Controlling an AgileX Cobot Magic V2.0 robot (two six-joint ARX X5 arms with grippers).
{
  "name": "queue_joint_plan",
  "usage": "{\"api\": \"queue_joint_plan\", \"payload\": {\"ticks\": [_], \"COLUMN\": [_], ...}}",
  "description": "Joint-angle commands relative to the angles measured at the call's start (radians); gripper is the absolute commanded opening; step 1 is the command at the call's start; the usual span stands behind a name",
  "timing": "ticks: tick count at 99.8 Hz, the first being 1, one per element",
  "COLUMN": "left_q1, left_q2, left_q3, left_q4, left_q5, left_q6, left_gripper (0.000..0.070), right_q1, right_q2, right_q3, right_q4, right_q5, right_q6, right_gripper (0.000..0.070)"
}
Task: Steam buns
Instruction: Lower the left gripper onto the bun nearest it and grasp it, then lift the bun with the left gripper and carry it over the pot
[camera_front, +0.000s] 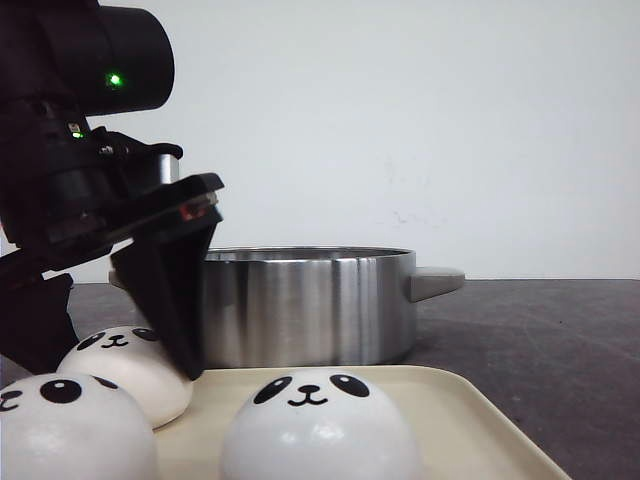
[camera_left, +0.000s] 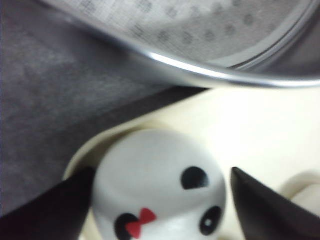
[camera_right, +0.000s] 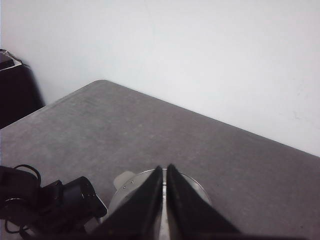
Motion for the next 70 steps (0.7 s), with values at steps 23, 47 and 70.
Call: {"api": "queue_joint_plan", "payload": {"ticks": [23, 47, 70], "left_q1": [-0.006, -0.018, -0.042], "left_q2": [0.029, -0.07, -0.179], "left_q3": [0.007, 0.078, 0.268], "left_q4": [-0.02, -0.035, -0.107], "left_q5": [-0.008, 0.02, 0.044], "left_q6": [0.012, 0.014, 0.046], "left_gripper": [0.0009, 0.0008, 0.0009], "right_q1": [0.012, 0.012, 0.012], "right_q2": [0.008, 0.009, 0.009], "right_q3": [0.016, 0.016, 0.016], "right_q4": [-0.007, -0.016, -0.019], "right_q5": [0.005, 0.005, 0.005], "right_q6": [0.015, 0.015, 0.015], "right_gripper": [0.0002, 0.0002, 0.0002]}}
